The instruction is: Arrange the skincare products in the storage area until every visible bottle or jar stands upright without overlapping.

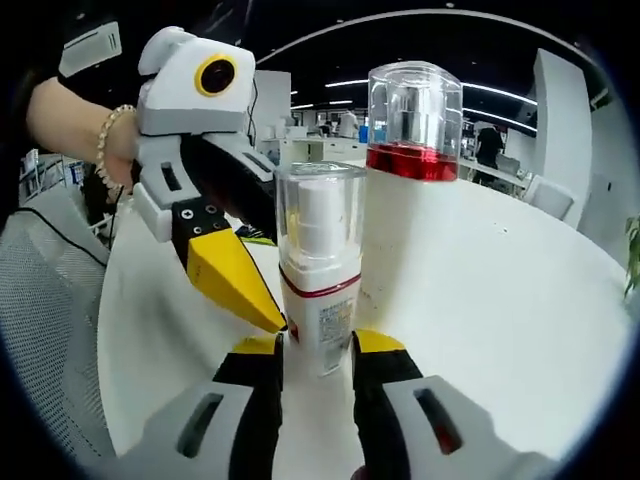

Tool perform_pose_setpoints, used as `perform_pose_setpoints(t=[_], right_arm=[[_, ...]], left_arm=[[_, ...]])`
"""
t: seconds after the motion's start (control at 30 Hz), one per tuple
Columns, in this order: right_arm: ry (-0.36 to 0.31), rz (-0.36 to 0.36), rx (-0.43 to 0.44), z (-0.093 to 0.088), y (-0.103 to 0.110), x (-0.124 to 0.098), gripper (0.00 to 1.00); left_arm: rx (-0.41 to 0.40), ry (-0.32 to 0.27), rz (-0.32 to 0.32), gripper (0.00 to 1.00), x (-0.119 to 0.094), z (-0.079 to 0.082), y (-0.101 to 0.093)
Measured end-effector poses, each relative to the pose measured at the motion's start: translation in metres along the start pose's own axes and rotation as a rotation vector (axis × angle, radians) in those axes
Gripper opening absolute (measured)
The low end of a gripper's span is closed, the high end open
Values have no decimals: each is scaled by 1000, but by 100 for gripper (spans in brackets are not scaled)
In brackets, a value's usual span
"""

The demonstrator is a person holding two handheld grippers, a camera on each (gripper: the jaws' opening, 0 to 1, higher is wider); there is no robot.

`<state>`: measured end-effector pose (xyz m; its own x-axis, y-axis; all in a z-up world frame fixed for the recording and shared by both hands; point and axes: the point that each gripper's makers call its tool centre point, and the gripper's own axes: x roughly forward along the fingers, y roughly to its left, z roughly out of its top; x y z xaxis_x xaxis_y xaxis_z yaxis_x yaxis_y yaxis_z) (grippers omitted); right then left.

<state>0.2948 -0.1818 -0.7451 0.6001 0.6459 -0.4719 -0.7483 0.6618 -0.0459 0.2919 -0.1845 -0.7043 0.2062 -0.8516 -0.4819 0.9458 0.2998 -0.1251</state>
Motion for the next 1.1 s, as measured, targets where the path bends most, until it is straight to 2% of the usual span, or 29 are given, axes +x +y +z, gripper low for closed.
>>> perform_pose_setpoints(t=[0.27,0.43,0.5,0.6,0.67,0.8,0.97,1.1], right_arm=[[21,-31,30,-1,-1,-13,38],[15,-54,54,6,1,-23,48],[13,-66,57,8,2,-27,52],[12,-72,70,10,5,-32,59],[8,-77,72,12,7,-37,61],[-5,-91,103,16,11,-45,64],[-9,-96,119,17,18,-51,69],[-20,-90,124,22,23,-56,73]], left_arm=[[-25,3,26,28,-9,1,2],[-59,20,43,42,-17,0,0],[-98,41,52,49,-22,-4,-2],[-110,45,67,51,-29,-5,-6],[-127,36,73,53,-35,-3,-10],[-166,17,92,68,-45,-2,-11],[-179,28,119,72,-59,-6,-14],[-202,6,147,76,-72,-5,-18]])
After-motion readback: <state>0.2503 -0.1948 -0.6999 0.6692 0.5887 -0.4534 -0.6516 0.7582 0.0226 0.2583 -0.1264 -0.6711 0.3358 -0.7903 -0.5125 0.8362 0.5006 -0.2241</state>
